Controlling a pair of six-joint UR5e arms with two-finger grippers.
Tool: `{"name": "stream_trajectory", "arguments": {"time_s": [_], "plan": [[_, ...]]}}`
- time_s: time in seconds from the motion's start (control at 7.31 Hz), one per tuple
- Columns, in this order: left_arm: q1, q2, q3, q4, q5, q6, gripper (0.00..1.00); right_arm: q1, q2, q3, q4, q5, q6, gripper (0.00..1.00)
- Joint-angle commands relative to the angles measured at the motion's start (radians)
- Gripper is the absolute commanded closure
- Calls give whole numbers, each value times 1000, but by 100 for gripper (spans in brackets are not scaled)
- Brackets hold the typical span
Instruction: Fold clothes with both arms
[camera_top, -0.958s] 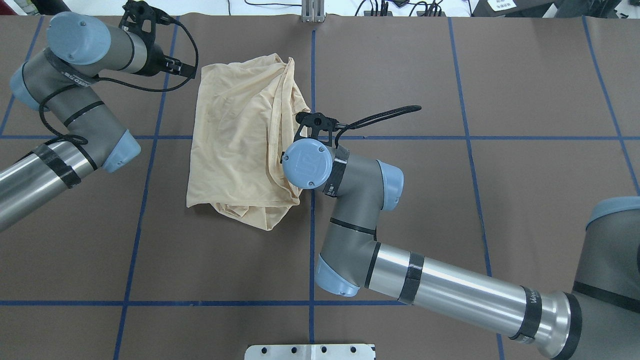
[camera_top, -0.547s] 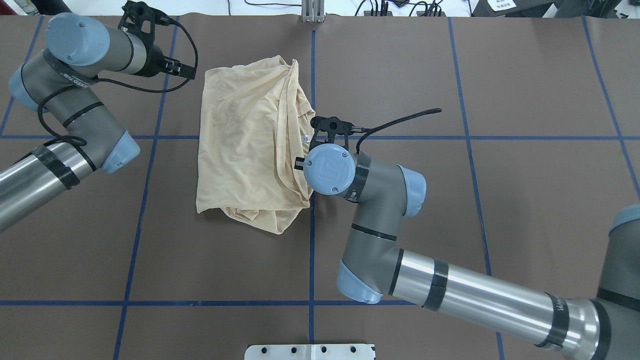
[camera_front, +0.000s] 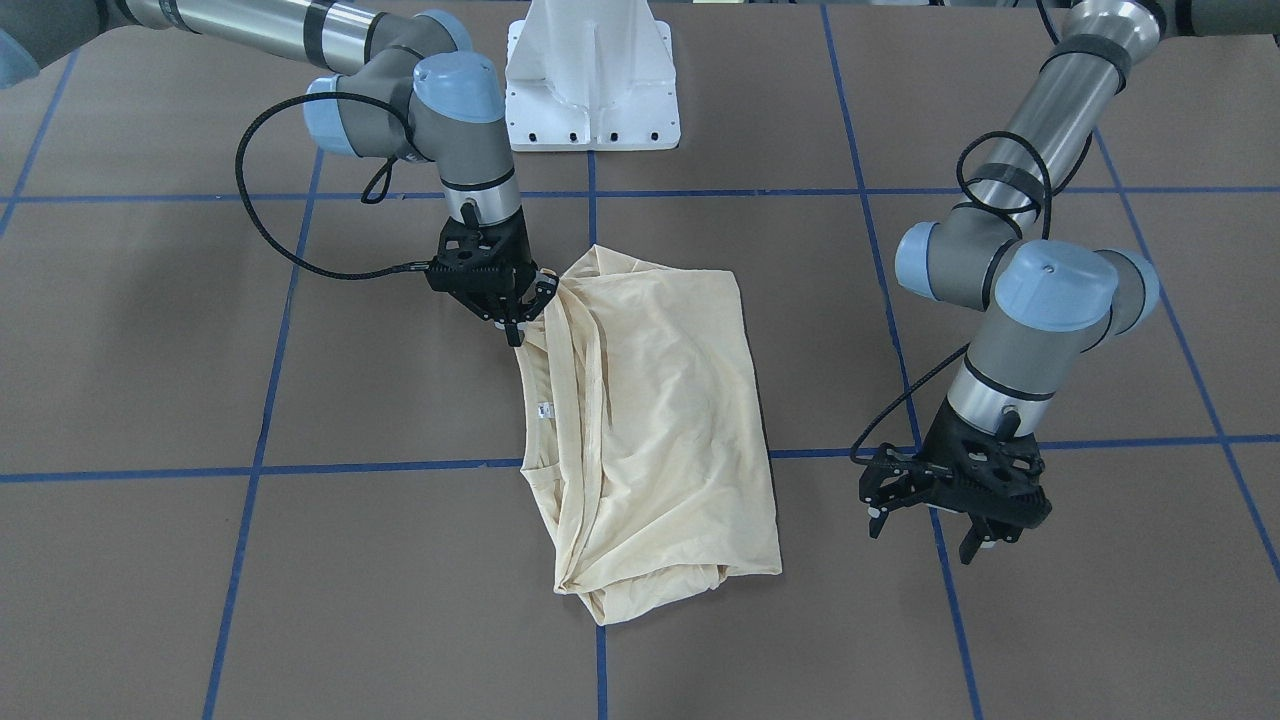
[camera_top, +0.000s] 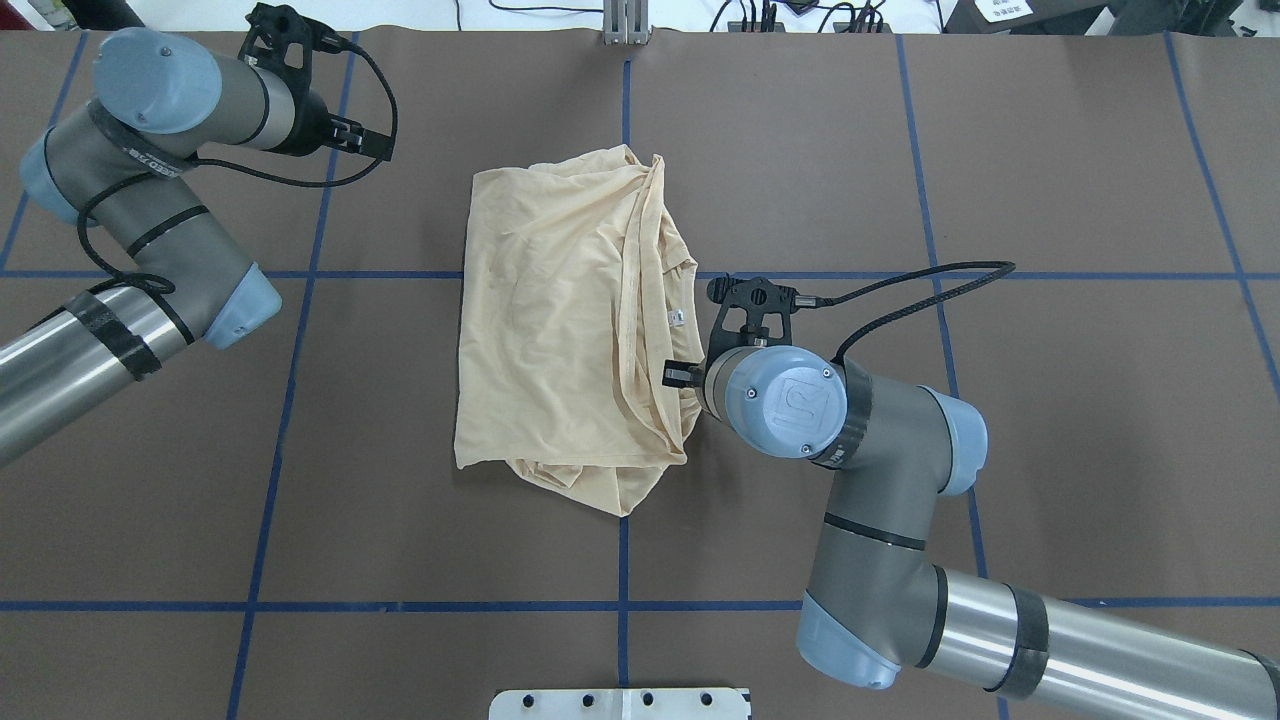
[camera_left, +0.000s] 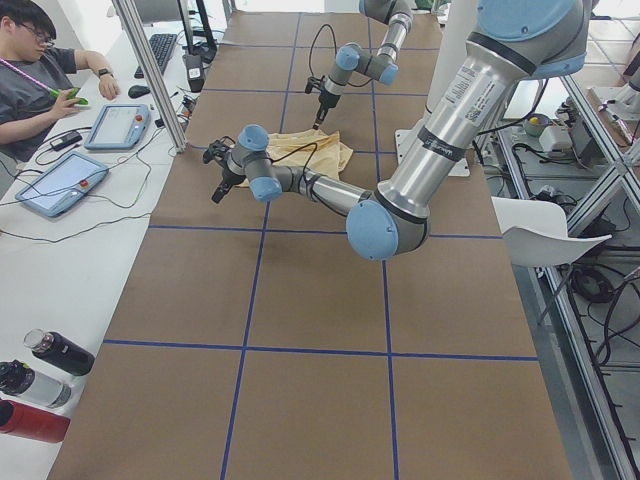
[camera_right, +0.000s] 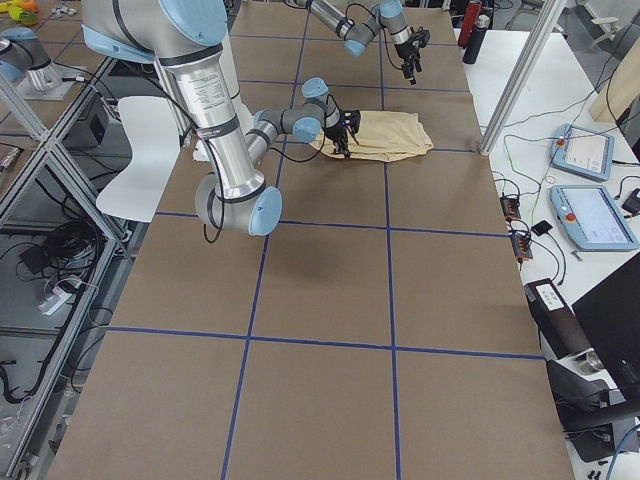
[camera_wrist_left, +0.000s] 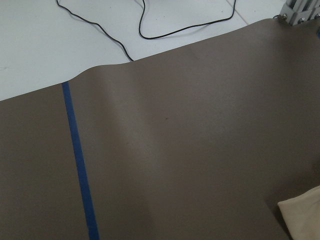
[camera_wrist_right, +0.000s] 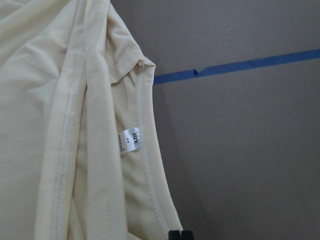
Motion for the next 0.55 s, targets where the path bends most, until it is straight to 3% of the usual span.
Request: {"name": "stream_trajectory", "arguments": {"time_s": [0.0, 0.27, 0.41], "plan": [[2, 0, -2, 0, 0, 0, 0, -28, -49, 43, 2, -31, 1, 100], [2, 0, -2, 0, 0, 0, 0, -31, -67, 65, 2, -26, -1, 100], [2, 0, -4, 0, 0, 0, 0, -37, -57, 64, 2, -22, -2, 12]]}}
